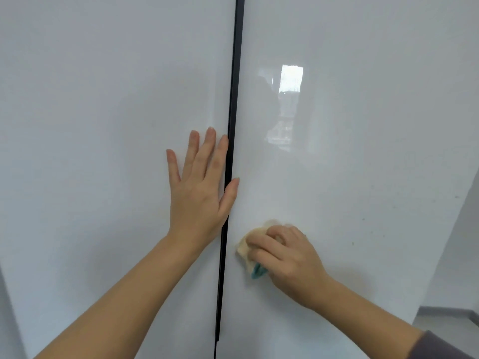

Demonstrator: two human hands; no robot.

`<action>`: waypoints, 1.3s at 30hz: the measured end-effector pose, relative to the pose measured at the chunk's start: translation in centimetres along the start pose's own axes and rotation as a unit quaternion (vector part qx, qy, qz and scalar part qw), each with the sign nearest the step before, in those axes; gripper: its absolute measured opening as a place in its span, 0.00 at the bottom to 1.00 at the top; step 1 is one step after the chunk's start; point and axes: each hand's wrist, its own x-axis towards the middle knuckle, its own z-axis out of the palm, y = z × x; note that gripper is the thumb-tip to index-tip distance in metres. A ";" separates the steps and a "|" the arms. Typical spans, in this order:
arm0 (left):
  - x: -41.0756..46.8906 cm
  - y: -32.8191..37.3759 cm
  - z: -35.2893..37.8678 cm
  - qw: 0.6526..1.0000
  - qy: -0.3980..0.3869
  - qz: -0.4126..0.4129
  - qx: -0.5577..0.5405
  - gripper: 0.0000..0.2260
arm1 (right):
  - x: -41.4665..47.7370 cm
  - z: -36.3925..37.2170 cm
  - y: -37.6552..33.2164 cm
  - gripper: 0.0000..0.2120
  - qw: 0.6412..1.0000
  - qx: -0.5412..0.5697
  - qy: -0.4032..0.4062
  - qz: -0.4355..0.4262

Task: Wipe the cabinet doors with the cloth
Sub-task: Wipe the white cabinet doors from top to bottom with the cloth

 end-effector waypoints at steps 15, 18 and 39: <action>-0.1 2.2 3.3 0.995 0.069 -0.070 0.028 0.26 | -2.8 -1.3 1.7 0.14 1.000 -0.004 -0.010 0.024; -0.2 2.2 3.2 0.995 0.064 -0.069 0.024 0.26 | 1.2 -3.0 4.1 0.15 0.996 -0.010 0.044 0.075; 0.0 2.5 3.1 0.994 0.080 -0.069 0.021 0.27 | -3.3 -5.7 7.6 0.15 0.971 -0.016 0.084 0.225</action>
